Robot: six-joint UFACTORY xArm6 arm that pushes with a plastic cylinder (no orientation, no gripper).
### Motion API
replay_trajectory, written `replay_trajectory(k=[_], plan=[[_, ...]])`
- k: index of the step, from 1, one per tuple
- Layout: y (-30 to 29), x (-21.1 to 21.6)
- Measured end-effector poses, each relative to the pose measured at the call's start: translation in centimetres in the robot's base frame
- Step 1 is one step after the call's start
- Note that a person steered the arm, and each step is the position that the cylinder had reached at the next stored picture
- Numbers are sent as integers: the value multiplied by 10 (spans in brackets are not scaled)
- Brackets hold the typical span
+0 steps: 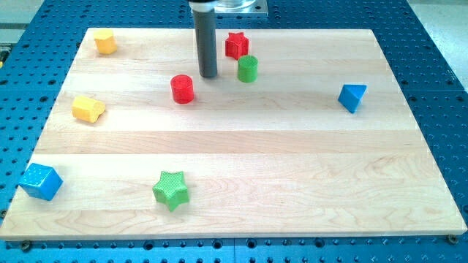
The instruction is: Move the red circle into the red star
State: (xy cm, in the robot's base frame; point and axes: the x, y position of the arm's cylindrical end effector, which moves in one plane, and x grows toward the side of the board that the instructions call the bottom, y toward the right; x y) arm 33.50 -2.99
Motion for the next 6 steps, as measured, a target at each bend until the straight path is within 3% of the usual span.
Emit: replay_trajectory(k=[1, 2, 3, 4, 5, 6], plan=[[4, 45], [-35, 63], [-79, 43], [-96, 56], [-99, 14], [-41, -13]])
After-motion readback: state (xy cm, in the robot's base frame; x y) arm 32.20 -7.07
